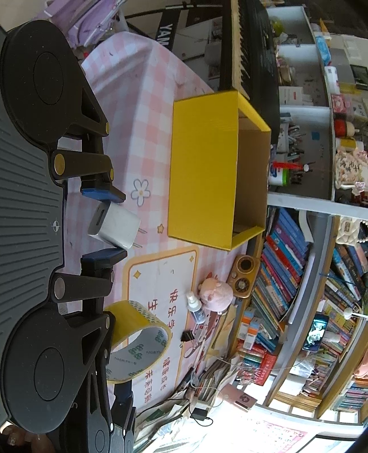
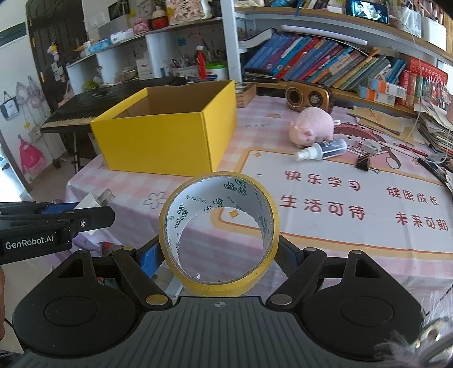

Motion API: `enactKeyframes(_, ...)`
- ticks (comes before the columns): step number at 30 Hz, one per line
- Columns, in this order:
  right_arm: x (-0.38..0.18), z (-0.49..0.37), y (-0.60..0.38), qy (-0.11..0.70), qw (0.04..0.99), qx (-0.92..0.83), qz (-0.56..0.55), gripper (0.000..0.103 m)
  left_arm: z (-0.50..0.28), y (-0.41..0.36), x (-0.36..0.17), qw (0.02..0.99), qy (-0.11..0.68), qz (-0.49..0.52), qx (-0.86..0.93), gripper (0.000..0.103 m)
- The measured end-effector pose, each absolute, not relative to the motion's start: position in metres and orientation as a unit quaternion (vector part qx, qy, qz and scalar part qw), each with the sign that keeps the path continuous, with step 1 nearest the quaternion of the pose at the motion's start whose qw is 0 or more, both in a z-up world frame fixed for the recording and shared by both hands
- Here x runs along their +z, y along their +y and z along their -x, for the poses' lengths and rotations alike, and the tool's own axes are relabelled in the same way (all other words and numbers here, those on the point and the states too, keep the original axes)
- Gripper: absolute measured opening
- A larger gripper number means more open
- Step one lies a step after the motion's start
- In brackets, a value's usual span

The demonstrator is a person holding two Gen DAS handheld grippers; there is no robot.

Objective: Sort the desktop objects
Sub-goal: 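Carry the white plug and tape roll with both grippers toward the yellow box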

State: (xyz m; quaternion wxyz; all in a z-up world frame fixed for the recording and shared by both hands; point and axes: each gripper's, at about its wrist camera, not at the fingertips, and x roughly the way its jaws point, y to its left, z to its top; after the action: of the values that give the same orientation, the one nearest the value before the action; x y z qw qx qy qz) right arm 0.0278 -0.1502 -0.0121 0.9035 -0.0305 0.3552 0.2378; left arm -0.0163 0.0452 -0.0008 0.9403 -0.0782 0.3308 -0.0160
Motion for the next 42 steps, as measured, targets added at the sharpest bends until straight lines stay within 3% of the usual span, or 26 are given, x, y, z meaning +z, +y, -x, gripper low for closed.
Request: enactKeyframes(42, -0.002, -0.023, -0.088, 0.346, 0.886, 0.303, 0.066, 0.079, 0.038, 0.094, 0.006, 0.946, 0.309, 0.096, 0.03, 0.033)
